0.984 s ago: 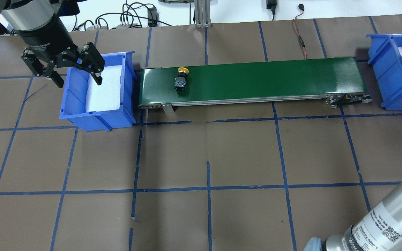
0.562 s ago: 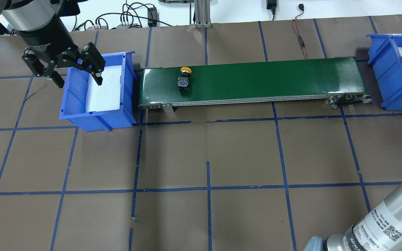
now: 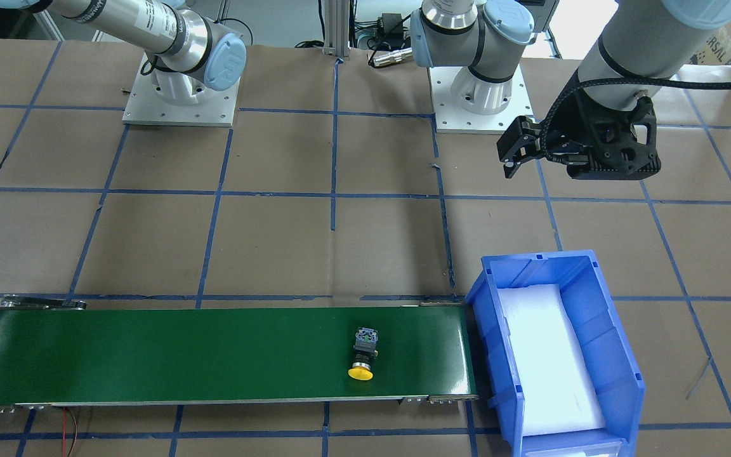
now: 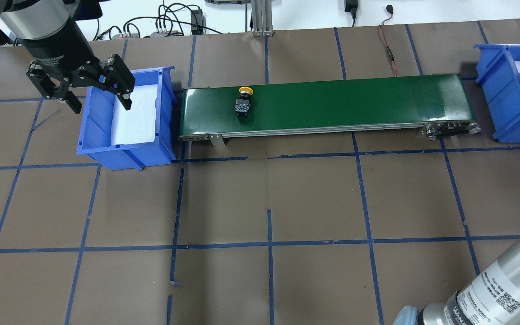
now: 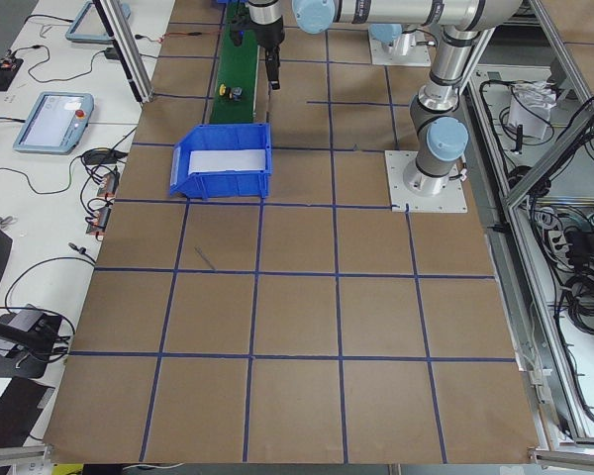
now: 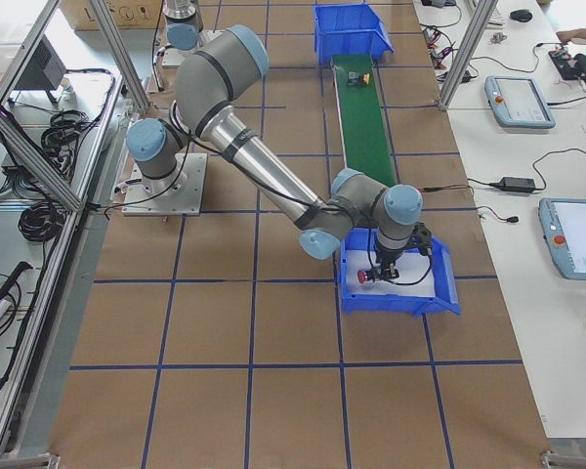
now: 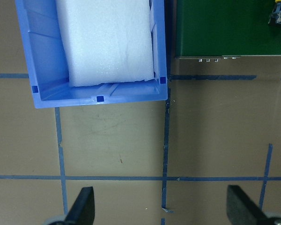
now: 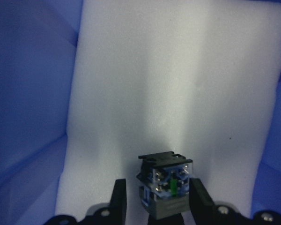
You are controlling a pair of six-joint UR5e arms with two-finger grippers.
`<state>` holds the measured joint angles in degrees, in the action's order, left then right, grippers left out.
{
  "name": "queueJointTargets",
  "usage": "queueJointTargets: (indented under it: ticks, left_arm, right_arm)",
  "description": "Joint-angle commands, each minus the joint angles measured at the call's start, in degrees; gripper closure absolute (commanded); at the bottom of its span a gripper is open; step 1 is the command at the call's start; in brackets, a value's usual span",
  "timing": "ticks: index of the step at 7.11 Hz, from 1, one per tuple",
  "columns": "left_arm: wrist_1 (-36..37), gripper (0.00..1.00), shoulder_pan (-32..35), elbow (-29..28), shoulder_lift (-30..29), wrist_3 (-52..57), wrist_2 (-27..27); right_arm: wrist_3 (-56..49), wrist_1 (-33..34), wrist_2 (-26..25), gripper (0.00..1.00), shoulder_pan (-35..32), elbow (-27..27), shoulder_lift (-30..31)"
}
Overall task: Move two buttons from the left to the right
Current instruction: 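Raise the right gripper from the bin and move it toward the belt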
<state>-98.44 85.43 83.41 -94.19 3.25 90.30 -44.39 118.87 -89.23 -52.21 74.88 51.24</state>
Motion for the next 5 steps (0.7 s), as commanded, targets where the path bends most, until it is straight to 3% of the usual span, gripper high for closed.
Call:
queueJointTargets:
  ticks: [1,5]
  left_arm:
    - [0.0,0.0,0.0,0.0,0.3,0.0,0.0]
    - [0.0,0.0,0.1,0.0,-0.1,-0.3,-0.3]
  right_arm:
    - [-0.1,-0.6,0.4,0.43,0.1,-0.1,0.3]
    - [-1.3,-5.9,0.5,0.41,0.4,-1.1,4.4]
